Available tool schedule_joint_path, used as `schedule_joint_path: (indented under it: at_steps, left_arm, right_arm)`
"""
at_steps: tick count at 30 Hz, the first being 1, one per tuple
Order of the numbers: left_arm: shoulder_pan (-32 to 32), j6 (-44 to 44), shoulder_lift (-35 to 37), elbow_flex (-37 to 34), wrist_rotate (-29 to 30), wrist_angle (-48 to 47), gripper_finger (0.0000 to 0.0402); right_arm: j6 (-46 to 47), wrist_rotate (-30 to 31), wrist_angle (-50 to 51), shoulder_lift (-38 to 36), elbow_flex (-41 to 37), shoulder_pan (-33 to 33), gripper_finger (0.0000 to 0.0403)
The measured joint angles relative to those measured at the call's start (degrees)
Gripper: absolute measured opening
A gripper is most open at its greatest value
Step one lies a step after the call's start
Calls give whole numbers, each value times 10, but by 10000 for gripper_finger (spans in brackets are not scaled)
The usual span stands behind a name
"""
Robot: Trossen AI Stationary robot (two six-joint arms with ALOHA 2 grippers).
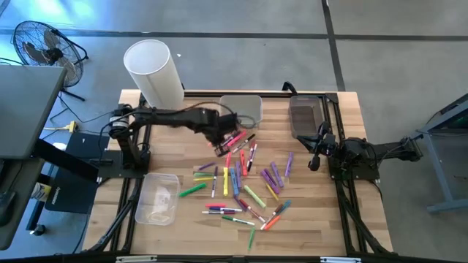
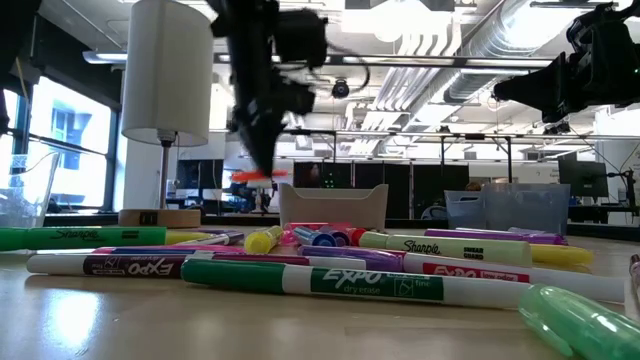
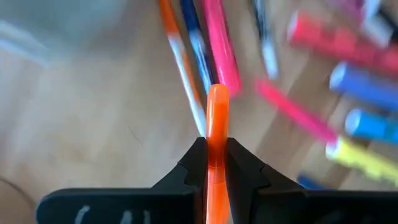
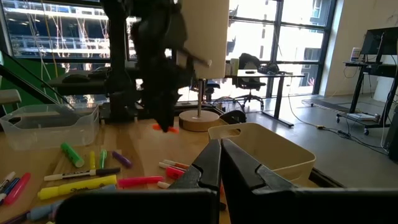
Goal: Pick & Place Markers
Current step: Put the orange pen into the white bin, then put the light blue highlighter pen into the black bin
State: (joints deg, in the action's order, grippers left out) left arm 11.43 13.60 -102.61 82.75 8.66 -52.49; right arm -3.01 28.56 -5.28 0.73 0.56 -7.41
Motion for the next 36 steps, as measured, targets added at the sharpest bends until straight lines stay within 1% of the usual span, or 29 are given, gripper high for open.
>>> schedule_joint_path:
  at_steps: [2, 5, 7, 9, 11, 12, 13, 16, 20, 22, 26, 30, 36]
  left_arm:
    - [12, -19, 0, 37, 5, 2, 25]
    - [42, -46, -13, 94, -7, 13, 25]
    - [67, -56, -35, 131, -17, 19, 25]
    - [89, -71, -62, 171, -27, 5, 25]
    - [106, -82, -88, 215, -40, 20, 25]
    - [116, -89, -101, 233, -46, 5, 25]
    - [123, -95, -116, 251, -51, -7, 25]
    - [136, -104, -162, 294, -56, -3, 25]
    - [147, -104, -198, 315, -81, -2, 25]
    - [149, -104, -211, 315, -81, -4, 28]
    - [148, -99, -233, 315, -82, -7, 67]
    - [148, -91, -234, 315, -86, -5, 99]
    - [144, -90, -233, 315, -70, -8, 110]
  right_arm:
    - [0, 0, 0, 0, 0, 0, 0]
    - [0, 0, 0, 0, 0, 0, 0]
    - [0, 0, 0, 0, 0, 0, 0]
    - [0, 0, 0, 0, 0, 0, 0]
    - [0, 0, 0, 0, 0, 0, 0]
    - [0, 0, 0, 0, 0, 0, 0]
    - [0, 0, 0, 0, 0, 0, 0]
    - [0, 1, 0, 1, 0, 0, 0]
    - [0, 1, 1, 1, 0, 0, 0]
    - [0, 1, 0, 0, 0, 0, 0]
    - [0, 1, 0, 0, 0, 0, 0]
    - [0, 2, 0, 0, 0, 0, 0]
    - [0, 2, 0, 0, 0, 0, 0]
